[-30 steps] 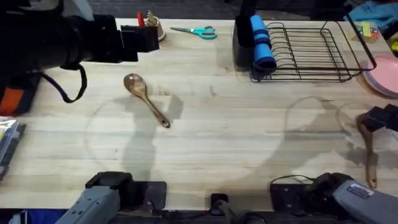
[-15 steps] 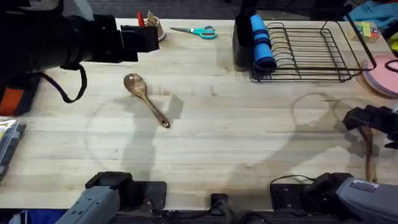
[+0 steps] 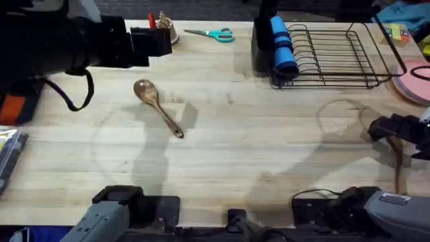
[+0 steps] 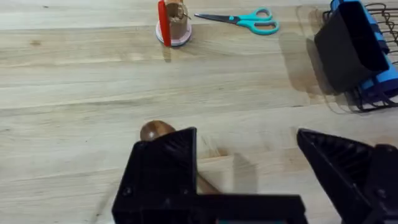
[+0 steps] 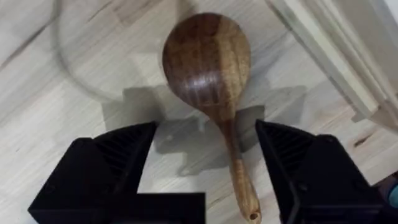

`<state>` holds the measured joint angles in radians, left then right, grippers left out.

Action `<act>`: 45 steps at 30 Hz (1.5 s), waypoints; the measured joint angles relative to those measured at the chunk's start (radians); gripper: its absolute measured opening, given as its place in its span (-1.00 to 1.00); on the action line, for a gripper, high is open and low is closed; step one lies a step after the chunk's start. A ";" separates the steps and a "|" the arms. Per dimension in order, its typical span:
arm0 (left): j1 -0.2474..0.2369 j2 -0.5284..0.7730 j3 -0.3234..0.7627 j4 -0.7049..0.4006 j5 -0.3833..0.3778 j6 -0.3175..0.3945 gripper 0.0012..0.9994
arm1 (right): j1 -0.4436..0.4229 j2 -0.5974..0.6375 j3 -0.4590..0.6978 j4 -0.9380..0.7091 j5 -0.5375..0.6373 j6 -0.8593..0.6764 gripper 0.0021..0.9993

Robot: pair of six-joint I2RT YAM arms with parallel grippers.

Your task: Pick up the spoon on the table one by one and put them onto the rack

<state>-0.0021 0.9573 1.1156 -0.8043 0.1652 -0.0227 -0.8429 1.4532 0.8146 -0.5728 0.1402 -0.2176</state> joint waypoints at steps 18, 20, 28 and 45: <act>0.000 0.000 0.000 0.000 0.000 0.000 0.99 | -0.138 0.009 0.005 -0.074 -0.116 0.064 0.99; 0.000 0.000 0.000 0.000 0.000 0.000 0.99 | -0.170 0.009 0.005 -0.077 -0.135 0.059 0.99; 0.000 0.000 0.000 0.000 0.000 0.000 0.99 | -0.199 0.008 0.006 -0.075 -0.153 0.034 0.76; 0.000 0.000 0.000 0.000 0.000 0.000 0.99 | -0.209 0.003 0.006 -0.053 -0.103 0.029 -0.92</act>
<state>-0.0025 0.9573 1.1156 -0.8043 0.1654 -0.0227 -1.0519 1.4567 0.8203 -0.6257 0.0372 -0.1886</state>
